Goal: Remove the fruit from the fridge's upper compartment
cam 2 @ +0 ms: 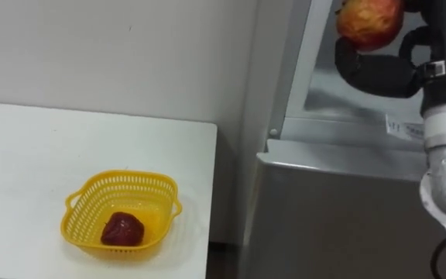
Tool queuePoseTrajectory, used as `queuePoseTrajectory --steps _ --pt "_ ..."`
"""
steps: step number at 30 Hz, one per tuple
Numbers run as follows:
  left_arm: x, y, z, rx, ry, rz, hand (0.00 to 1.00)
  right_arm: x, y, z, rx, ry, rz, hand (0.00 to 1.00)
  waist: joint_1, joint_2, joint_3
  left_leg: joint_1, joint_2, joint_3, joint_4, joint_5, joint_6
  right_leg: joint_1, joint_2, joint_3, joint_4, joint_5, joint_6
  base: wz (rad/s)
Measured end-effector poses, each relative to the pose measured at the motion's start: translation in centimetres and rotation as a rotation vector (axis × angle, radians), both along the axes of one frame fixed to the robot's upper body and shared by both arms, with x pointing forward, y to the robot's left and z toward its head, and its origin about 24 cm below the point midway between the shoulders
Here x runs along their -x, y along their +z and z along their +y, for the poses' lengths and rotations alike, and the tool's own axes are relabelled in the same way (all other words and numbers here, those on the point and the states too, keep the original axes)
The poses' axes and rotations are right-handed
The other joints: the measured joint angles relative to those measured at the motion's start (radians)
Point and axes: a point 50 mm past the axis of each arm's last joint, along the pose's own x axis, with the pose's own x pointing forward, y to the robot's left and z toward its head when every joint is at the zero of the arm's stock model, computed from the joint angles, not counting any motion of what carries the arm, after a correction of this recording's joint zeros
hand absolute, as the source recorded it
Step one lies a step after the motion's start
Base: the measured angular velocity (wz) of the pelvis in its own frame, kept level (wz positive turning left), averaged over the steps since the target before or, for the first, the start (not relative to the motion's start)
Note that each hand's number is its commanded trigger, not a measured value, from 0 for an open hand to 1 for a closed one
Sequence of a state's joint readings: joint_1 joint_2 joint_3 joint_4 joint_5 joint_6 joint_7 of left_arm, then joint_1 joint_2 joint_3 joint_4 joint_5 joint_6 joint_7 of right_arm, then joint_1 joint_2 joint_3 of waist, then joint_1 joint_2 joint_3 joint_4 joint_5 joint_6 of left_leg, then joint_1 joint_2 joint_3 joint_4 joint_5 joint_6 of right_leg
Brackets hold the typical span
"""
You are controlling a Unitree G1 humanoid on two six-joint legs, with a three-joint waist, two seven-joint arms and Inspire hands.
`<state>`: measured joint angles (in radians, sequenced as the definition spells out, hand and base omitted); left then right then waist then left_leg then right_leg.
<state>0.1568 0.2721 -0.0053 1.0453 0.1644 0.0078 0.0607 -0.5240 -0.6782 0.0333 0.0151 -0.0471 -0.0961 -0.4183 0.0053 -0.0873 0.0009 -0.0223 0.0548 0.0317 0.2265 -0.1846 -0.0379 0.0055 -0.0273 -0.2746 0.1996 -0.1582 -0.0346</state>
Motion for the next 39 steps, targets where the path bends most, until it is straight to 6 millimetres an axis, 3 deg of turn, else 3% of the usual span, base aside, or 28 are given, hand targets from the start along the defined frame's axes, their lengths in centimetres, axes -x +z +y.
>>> queuePoseTrajectory --steps 3,9,13,18,24,30,34,39 --pt "0.9 -0.3 -0.4 0.014 0.003 0.019 0.0 1.3 0.0 1.1 0.039 0.024 -0.055 1.0 0.003 0.002 0.0011 0.023 -0.002 0.008 -0.013 0.0 0.0 0.013 0.0 0.024 0.005 -0.013 0.004 -0.06" --pt "1.6 -0.6 -0.5 0.04 0.026 0.037 0.0 4.4 2.4 4.7 0.194 0.111 -0.287 1.0 0.002 0.001 0.0011 0.041 0.001 0.013 -0.024 0.004 -0.004 0.018 0.011 0.029 0.003 -0.008 -0.002 -0.05" --pt "1.6 -0.7 -0.8 0.065 0.032 0.022 0.0 6.0 1.6 6.6 0.282 0.14 -0.358 1.0 0.03 -0.006 0.0066 0.069 0.001 0.022 -0.036 0.004 -0.004 0.04 0.01 0.039 -0.002 -0.012 0.001 -0.06" --pt "1.6 -0.9 -1.1 0.073 0.02 0.042 0.0 5.9 0.0 8.7 0.353 0.184 -0.324 1.0 0.037 -0.011 0.0074 0.071 0.0 0.02 -0.039 0.003 -0.004 0.047 0.01 0.04 -0.015 -0.013 0.002 0.01" --pt "1.3 -0.9 -1.2 0.089 0.007 0.043 0.0 5.5 -0.8 9.8 0.427 0.225 -0.251 1.0 0.091 -0.011 0.0086 0.07 0.0 0.016 -0.039 0.003 -0.004 0.049 0.01 0.033 -0.016 -0.013 0.002 0.03" --pt "1.6 -0.9 -0.9 0.095 -0.017 0.07 0.0 4.7 -1.5 10.5 0.511 0.214 -0.207 1.0 0.141 -0.029 0.0215 0.069 -0.002 0.006 -0.039 0.003 -0.004 0.052 0.006 0.024 -0.014 -0.016 0.002 0.04" --pt "1.4 -0.9 -0.8 0.085 -0.046 0.077 0.0 3.9 -3.2 11.6 0.615 0.208 -0.156 1.0 0.165 -0.043 0.0184 0.064 -0.008 -0.002 -0.04 0.003 -0.003 0.049 0.001 0.021 -0.012 -0.019 0.005 0.06" --pt "1.5 -0.9 -0.8 0.077 -0.083 0.103 0.0 2.6 -3.9 12.3 0.649 0.227 -0.104 1.0 0.187 -0.051 0.0187 0.064 -0.015 -0.013 -0.038 0.001 0.001 0.056 -0.002 -0.002 -0.012 -0.02 0.009 0.09"
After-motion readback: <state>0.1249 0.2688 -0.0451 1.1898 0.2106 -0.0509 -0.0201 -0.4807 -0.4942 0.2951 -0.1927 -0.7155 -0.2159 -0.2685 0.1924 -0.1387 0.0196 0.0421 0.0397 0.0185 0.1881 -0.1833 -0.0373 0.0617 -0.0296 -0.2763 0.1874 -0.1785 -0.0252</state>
